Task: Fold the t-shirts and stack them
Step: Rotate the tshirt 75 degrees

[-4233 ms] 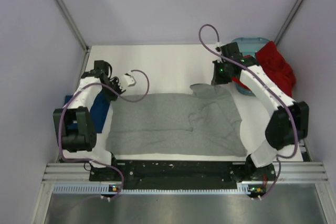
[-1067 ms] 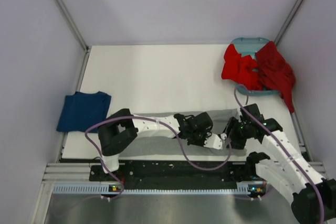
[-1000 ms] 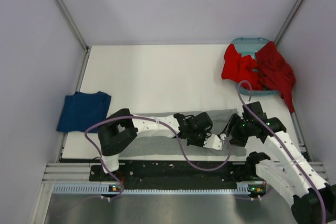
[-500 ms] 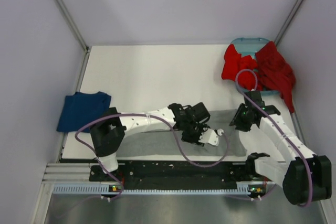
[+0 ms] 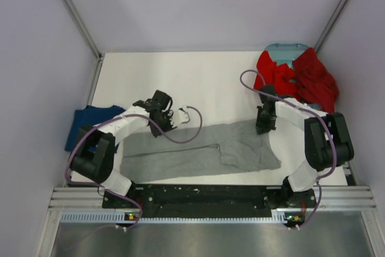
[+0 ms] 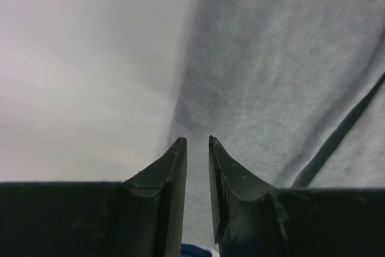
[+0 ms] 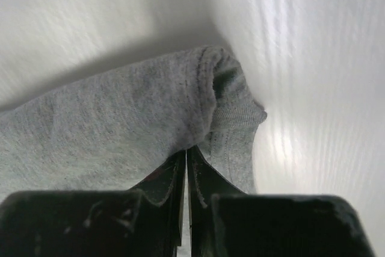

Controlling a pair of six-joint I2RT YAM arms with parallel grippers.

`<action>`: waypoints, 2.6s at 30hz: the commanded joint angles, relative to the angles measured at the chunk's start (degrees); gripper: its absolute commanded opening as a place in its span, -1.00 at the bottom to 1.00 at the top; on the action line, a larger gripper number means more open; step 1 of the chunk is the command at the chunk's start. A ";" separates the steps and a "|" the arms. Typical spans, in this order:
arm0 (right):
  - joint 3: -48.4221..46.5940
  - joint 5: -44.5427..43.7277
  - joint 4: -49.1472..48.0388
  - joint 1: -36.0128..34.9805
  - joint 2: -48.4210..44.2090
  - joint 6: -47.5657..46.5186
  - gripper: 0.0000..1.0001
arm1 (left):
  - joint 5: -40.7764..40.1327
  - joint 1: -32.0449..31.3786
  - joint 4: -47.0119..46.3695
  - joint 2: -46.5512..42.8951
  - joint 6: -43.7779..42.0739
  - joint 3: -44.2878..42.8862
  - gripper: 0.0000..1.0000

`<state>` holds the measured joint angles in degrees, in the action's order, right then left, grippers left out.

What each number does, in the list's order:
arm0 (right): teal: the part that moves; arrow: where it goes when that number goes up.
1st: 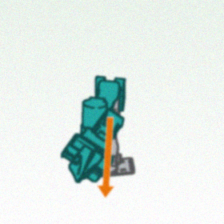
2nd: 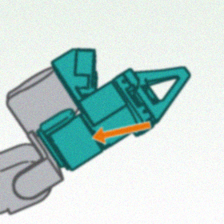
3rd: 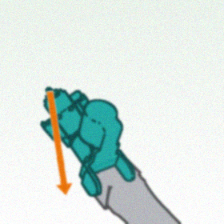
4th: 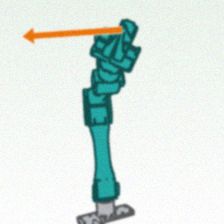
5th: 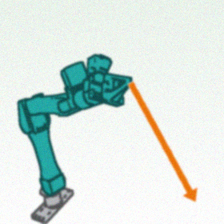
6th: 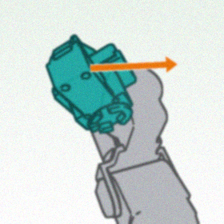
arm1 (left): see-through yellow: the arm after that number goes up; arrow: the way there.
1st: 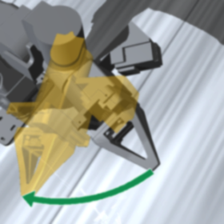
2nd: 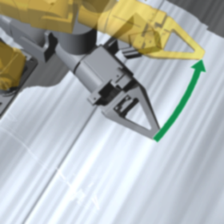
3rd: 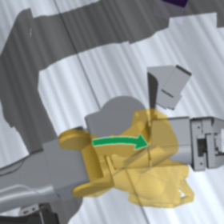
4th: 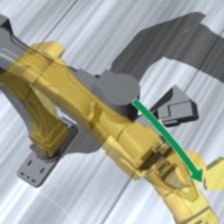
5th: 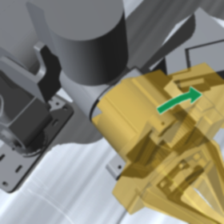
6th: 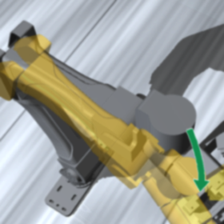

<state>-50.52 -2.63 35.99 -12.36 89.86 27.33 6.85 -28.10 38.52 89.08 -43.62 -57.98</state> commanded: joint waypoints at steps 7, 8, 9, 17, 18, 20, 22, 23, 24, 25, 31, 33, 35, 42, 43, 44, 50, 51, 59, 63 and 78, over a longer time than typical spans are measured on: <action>-30.12 -1.68 3.47 -5.21 25.33 -7.82 -0.97 | -14.50 12.10 -1.97 -6.62 -2.97 15.77 -0.53; -35.56 -0.72 4.78 -5.57 30.06 -8.34 -0.96 | -14.50 12.01 -1.70 -8.55 -2.97 17.44 -0.53; -41.00 0.08 6.01 -5.92 33.76 -8.70 -0.96 | -15.11 12.01 -1.35 -9.35 -2.97 18.94 -0.52; -82.06 11.67 10.60 -6.45 56.10 -6.68 -0.94 | -9.26 11.49 7.77 -12.25 3.61 17.91 -0.43; -86.02 12.99 9.72 -6.36 57.60 -6.24 -0.90 | -5.31 10.96 10.67 -12.70 4.67 16.24 -0.41; -89.74 13.71 7.70 -6.36 58.14 -5.71 -0.80 | 1.29 10.87 15.42 -15.06 5.21 12.99 -0.40; -90.28 12.31 6.64 -6.36 55.52 -6.23 -0.66 | 3.87 11.05 17.72 -18.57 5.12 11.31 -0.37; -89.67 11.26 6.29 -6.36 53.24 -7.02 -0.58 | 3.26 11.13 18.42 -20.24 5.64 10.61 -0.35; -88.45 10.55 5.85 -6.45 50.61 -7.99 -0.44 | 2.12 11.57 19.04 -21.13 5.91 9.65 -0.33; -86.95 9.50 5.41 -6.36 48.06 -8.69 -0.33 | 0.89 12.01 19.48 -21.66 6.17 8.68 -0.30; -57.66 4.31 3.48 -6.36 29.16 -10.46 0.15 | -6.32 16.84 17.83 -19.47 4.42 6.64 -0.26; -46.91 4.22 2.25 -6.45 23.89 -8.45 -0.03 | -9.13 18.60 16.33 -18.33 3.72 7.70 -0.28; -36.36 4.74 -1.96 -6.54 19.05 -6.16 -0.44 | -10.01 20.35 15.19 -17.10 2.75 8.58 -0.28; -31.12 15.79 -10.13 -5.31 26.91 -1.95 -1.00 | -10.91 20.98 11.05 -14.02 1.60 12.44 -0.30; -32.52 17.64 -11.19 -4.96 29.46 -0.54 -1.00 | -9.33 20.72 10.79 -13.76 1.86 12.80 -0.29; -34.97 17.75 -11.20 -4.52 31.58 1.21 -1.00 | -8.01 20.19 10.78 -13.23 2.82 13.15 -0.29; -53.32 19.15 -9.45 0.75 44.93 11.85 -1.00 | -1.15 11.42 8.86 -12.88 6.07 16.75 -0.24; -59.45 19.77 -9.36 1.54 47.57 13.17 -1.00 | 0.60 8.70 8.68 -12.44 7.04 17.02 -0.24; -87.38 24.51 -13.48 2.25 56.49 6.88 -0.59 | 7.38 -7.76 13.50 -11.81 9.70 11.23 -0.20; -77.75 29.16 -14.54 0.94 42.55 -3.84 -0.03 | 8.09 -7.33 18.07 -19.36 5.83 7.80 -0.17; 8.93 49.48 -44.98 -29.97 -17.25 -58.14 0.29 | 3.06 9.37 10.96 -31.24 -25.81 24.67 0.01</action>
<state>-52.10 42.44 -14.31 -33.80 74.41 -5.21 11.22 -20.88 52.18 58.72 -59.53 -36.32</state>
